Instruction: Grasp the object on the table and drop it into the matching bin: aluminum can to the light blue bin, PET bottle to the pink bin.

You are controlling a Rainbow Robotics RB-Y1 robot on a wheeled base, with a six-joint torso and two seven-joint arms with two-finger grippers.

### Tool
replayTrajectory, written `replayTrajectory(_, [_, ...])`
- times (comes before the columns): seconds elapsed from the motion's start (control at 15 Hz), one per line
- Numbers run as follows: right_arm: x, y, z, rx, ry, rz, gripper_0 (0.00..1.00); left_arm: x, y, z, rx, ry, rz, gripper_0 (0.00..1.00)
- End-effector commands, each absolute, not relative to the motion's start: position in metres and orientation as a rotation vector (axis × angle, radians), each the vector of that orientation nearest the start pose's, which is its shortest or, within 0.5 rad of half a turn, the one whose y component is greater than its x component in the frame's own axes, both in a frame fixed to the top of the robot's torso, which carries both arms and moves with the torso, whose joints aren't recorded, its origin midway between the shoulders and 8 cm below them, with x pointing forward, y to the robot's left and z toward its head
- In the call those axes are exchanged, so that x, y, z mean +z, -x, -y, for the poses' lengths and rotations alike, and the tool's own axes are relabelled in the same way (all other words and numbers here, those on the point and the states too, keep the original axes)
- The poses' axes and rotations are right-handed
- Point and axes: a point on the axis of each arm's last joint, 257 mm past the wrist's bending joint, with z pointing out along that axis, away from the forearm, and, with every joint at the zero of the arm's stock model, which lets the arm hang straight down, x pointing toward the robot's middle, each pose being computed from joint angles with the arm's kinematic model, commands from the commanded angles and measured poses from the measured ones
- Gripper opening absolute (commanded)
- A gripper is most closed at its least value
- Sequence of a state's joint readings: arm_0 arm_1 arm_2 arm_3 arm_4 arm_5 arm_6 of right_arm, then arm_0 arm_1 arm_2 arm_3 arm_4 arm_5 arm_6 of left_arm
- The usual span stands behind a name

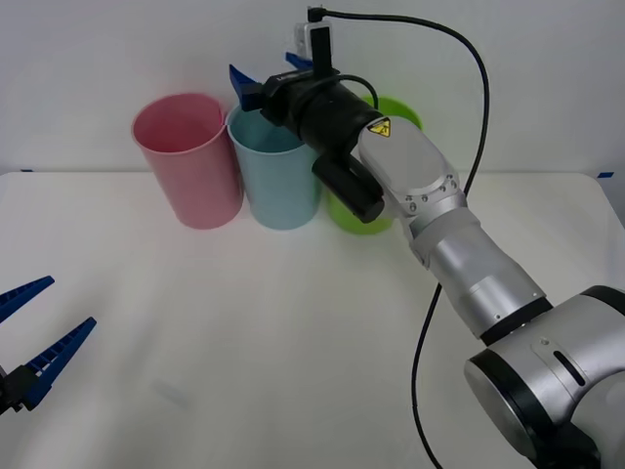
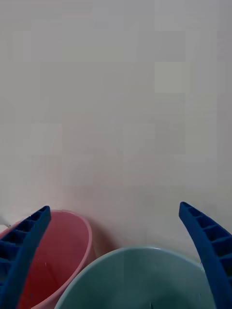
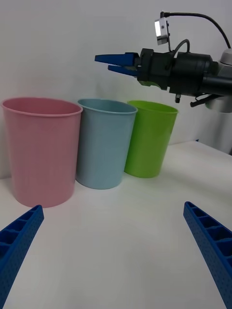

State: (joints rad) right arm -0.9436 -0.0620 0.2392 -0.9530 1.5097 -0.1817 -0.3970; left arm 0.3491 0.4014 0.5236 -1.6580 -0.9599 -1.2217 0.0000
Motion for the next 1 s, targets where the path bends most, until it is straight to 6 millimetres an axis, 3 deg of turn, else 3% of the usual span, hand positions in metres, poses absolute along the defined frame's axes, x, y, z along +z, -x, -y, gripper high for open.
replayTrajectory(0.07, [-0.008,-0.664,-0.073,0.599,0.425,-1.382,1.0,-0.169,-0.342,-0.33,-0.567,-0.465,-1.441,1.0])
replayTrajectory(0.6, [-0.024,-0.61,-0.041,0.599,0.532,-1.31,1.0,-0.169,-0.342,-0.33,-0.567,-0.465,-1.441,1.0])
replayTrajectory(1.0, [-0.052,-0.566,-0.007,0.586,0.605,-1.306,1.0,-0.169,-0.342,-0.33,-0.567,-0.465,-1.441,1.0])
